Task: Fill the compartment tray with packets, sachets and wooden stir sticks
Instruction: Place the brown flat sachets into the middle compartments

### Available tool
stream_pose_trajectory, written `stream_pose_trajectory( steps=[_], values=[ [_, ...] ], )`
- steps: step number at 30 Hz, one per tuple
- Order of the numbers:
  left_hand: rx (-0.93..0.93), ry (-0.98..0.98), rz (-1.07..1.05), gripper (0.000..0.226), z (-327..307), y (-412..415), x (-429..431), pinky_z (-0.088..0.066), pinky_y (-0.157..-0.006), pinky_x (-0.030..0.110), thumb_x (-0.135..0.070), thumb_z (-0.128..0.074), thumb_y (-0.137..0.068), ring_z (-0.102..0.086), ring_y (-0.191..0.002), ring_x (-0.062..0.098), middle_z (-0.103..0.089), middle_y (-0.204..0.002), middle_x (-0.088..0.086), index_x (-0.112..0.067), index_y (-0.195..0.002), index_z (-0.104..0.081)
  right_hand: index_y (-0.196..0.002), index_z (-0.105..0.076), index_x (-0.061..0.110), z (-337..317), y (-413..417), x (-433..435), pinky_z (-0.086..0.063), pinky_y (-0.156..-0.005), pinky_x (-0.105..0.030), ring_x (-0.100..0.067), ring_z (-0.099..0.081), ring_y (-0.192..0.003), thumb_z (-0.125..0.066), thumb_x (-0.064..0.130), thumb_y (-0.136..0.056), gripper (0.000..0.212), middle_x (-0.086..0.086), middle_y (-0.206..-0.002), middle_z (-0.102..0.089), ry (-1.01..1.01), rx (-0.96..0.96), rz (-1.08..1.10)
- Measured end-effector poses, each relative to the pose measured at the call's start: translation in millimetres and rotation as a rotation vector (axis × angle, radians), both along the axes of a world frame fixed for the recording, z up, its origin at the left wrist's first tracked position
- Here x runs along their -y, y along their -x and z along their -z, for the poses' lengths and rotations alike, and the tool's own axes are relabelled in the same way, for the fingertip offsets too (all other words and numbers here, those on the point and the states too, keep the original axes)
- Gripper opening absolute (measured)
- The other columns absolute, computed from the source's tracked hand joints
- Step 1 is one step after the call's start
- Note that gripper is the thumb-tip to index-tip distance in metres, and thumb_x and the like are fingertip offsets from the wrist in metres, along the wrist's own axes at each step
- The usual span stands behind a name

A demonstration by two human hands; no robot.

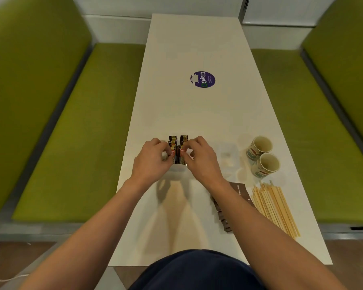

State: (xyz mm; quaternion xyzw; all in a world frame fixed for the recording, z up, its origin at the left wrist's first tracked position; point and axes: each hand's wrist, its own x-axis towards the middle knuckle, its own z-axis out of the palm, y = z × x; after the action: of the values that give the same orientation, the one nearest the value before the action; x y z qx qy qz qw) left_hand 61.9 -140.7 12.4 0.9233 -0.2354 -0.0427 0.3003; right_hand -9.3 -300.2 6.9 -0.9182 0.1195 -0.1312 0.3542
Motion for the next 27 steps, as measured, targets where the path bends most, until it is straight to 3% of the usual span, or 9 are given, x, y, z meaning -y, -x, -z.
stream_pose_trajectory(
  steps=[5,10,15,19,21,23,27],
  values=[
    [-0.027,0.026,0.029,0.012,-2,6,-7,-0.053,-0.08,0.042,-0.021,-0.067,-0.082,-0.049,-0.109,0.014,-0.051,-0.105,-0.014,-0.029,-0.091,-0.069,-0.102,-0.078,0.016,6,7,2,-0.046,-0.073,-0.032,-0.018,-0.053,-0.094,-0.07,0.023,-0.095,0.013,0.003,-0.098,-0.053,0.094,0.01,-0.035],
    [-0.035,0.063,0.041,0.015,-5,14,-13,-0.051,-0.085,0.044,-0.013,-0.068,-0.079,-0.047,-0.108,0.016,-0.052,-0.107,-0.009,-0.026,-0.087,-0.067,-0.103,-0.079,0.017,-8,30,12,-0.033,-0.075,-0.021,-0.012,-0.05,-0.091,-0.071,0.026,-0.095,0.014,0.009,-0.093,-0.052,0.038,0.011,-0.028],
    [0.085,0.121,-0.013,0.019,-8,36,-13,-0.047,-0.08,0.034,-0.009,-0.067,-0.079,-0.038,-0.107,0.013,-0.047,-0.113,-0.007,-0.022,-0.093,-0.064,-0.099,-0.079,0.025,-20,85,46,-0.042,-0.074,-0.015,-0.004,-0.059,-0.086,-0.074,0.029,-0.093,0.009,0.012,-0.096,-0.063,-0.047,-0.025,0.133],
    [0.273,0.131,0.043,0.022,-4,69,4,-0.041,-0.079,0.025,-0.014,-0.068,-0.082,-0.044,-0.108,0.018,-0.054,-0.115,-0.001,-0.018,-0.104,-0.068,-0.097,-0.078,0.026,-17,131,76,-0.048,-0.08,-0.027,-0.004,-0.062,-0.084,-0.073,0.027,-0.091,0.008,0.012,-0.096,-0.069,-0.047,-0.158,0.233],
    [0.188,0.141,0.146,0.017,2,91,19,-0.044,-0.078,0.025,-0.02,-0.068,-0.088,-0.05,-0.105,0.015,-0.057,-0.11,-0.005,-0.021,-0.105,-0.068,-0.099,-0.078,0.028,-8,144,84,-0.049,-0.081,-0.029,-0.007,-0.063,-0.085,-0.071,0.029,-0.093,0.01,0.01,-0.098,-0.071,-0.013,-0.243,0.243],
    [-0.054,0.098,0.165,0.015,10,111,40,-0.05,-0.076,0.03,-0.034,-0.062,-0.094,-0.056,-0.098,0.009,-0.059,-0.105,-0.011,-0.026,-0.104,-0.068,-0.103,-0.078,0.027,2,150,87,-0.049,-0.079,-0.031,-0.011,-0.063,-0.088,-0.067,0.031,-0.095,0.014,0.008,-0.099,-0.071,0.026,-0.322,0.232],
    [-0.415,-0.022,-0.011,0.041,33,131,78,-0.055,-0.08,0.038,-0.057,-0.063,-0.088,-0.063,-0.09,0.017,-0.066,-0.098,-0.005,-0.022,-0.109,-0.064,-0.115,-0.075,0.028,12,140,83,-0.048,-0.081,-0.034,-0.022,-0.062,-0.099,-0.06,0.039,-0.098,0.025,0.002,-0.102,-0.066,0.095,-0.423,0.164]
  ],
)
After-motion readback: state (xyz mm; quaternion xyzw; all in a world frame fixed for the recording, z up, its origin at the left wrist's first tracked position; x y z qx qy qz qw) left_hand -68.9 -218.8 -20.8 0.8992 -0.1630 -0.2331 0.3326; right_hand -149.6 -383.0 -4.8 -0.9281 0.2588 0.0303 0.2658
